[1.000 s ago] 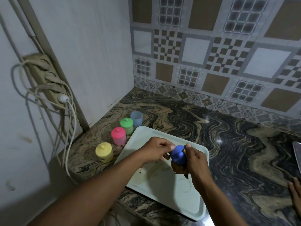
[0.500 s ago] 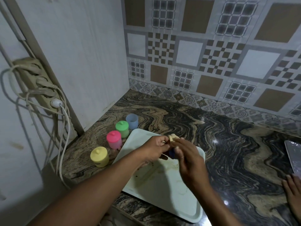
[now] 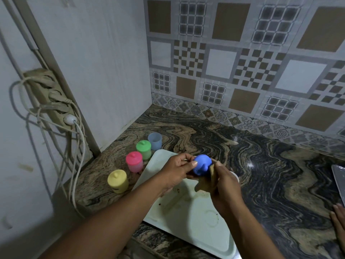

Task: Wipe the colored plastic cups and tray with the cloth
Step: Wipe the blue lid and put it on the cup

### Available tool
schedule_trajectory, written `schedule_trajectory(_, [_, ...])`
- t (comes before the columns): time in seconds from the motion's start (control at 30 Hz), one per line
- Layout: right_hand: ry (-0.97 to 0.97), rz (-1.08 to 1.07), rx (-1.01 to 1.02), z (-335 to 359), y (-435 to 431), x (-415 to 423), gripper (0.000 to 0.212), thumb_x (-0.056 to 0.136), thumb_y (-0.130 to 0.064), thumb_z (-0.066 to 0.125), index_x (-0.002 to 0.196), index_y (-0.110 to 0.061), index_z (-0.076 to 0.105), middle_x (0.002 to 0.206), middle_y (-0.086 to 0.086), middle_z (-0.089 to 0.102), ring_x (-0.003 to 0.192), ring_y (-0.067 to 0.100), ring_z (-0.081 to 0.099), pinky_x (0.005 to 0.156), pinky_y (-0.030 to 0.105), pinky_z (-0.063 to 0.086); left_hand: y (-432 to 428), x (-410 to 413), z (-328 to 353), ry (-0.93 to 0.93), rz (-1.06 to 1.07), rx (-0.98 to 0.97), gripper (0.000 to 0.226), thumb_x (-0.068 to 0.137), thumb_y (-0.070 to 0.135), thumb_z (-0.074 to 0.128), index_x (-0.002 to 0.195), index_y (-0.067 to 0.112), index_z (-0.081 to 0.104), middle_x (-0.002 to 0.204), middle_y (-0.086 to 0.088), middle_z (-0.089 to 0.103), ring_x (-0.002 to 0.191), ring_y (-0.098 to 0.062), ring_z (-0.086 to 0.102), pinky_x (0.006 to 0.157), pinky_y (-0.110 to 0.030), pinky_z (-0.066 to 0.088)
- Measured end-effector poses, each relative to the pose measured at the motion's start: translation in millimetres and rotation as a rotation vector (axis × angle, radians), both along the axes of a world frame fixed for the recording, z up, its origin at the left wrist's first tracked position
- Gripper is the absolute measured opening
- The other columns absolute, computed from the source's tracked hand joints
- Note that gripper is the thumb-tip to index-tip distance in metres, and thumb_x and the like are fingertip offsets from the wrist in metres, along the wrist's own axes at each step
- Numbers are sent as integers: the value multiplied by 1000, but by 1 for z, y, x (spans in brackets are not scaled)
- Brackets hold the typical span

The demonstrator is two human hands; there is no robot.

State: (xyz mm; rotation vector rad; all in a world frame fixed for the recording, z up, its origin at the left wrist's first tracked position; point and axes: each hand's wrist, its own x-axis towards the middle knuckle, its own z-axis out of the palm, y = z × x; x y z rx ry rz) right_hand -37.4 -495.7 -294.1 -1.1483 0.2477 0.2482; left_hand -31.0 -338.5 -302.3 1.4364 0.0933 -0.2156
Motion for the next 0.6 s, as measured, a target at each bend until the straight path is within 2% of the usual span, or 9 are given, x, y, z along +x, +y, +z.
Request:
schedule_trajectory(0.07, [-127, -26, -192, -2, 1, 2, 25, 108, -22, 46, 112, -9, 67, 85, 26, 73, 66, 44, 71, 53, 36, 43, 2, -3, 1, 13, -1, 124, 9, 96, 26, 65, 89, 23, 68, 91, -7, 73, 84, -18, 66, 77, -33, 48])
schedule_trajectory(0.13, [-271, 29, -359, 0, -2, 3, 22, 106, -22, 50, 110, -11, 69, 75, 25, 73, 59, 42, 71, 49, 31, 41, 8, -4, 8, 57, -67, 171, 18, 94, 43, 64, 89, 28, 74, 91, -4, 76, 82, -17, 69, 73, -31, 43])
schedule_trajectory(0.17, [-327, 71, -404, 3, -3, 3, 21, 105, -21, 51, 108, -11, 70, 69, 24, 72, 55, 41, 70, 47, 29, 40, 10, -4, 12, 67, -99, 180, 21, 95, 45, 62, 91, 28, 74, 88, -3, 76, 78, -17, 70, 70, -29, 43])
schedule_trajectory(0.27, [-364, 153, -417, 9, -2, 1, 20, 104, -19, 53, 106, -11, 71, 69, 19, 73, 56, 36, 72, 45, 28, 37, 15, 0, 16, -18, -80, 284, 22, 99, 31, 61, 101, 14, 75, 79, 1, 69, 69, -9, 59, 61, -17, 43])
schedule_trajectory(0.33, [-338, 154, -410, 6, -1, 1, 21, 105, -19, 52, 105, -10, 70, 70, 20, 74, 58, 37, 74, 45, 28, 36, 14, 2, 12, -51, -56, 316, 20, 98, 30, 62, 100, 16, 75, 80, 5, 66, 71, -7, 53, 61, -16, 43])
schedule_trajectory(0.4, [-277, 74, -445, -4, -1, 4, 25, 106, -19, 49, 99, -9, 71, 65, 22, 72, 56, 42, 71, 46, 31, 39, 12, -3, 6, -22, -21, 241, 15, 98, 30, 63, 94, 21, 74, 76, 10, 66, 69, -4, 54, 62, -18, 45])
schedule_trajectory(0.47, [-246, -113, -463, -14, -6, 11, 30, 105, -21, 48, 91, -9, 72, 61, 19, 71, 51, 43, 67, 46, 35, 42, 9, -7, 4, 33, 23, 79, 13, 98, 25, 63, 92, 18, 72, 77, 6, 68, 71, -7, 59, 64, -21, 49])
schedule_trajectory(0.53, [-332, -226, -498, -18, -7, 15, 28, 104, -25, 50, 96, -12, 74, 62, 4, 71, 47, 27, 59, 46, 33, 42, 11, -5, 4, 87, 46, -77, 10, 96, 18, 64, 95, 9, 69, 85, -5, 70, 78, -16, 65, 67, -26, 55])
schedule_trajectory(0.6, [-536, -156, -559, -15, 2, 7, 22, 104, -17, 53, 111, -20, 74, 75, -9, 73, 57, 11, 57, 53, 27, 48, 13, -2, 9, 122, 58, -205, 9, 95, 12, 65, 98, 4, 65, 94, -15, 72, 84, -24, 71, 71, -32, 60])
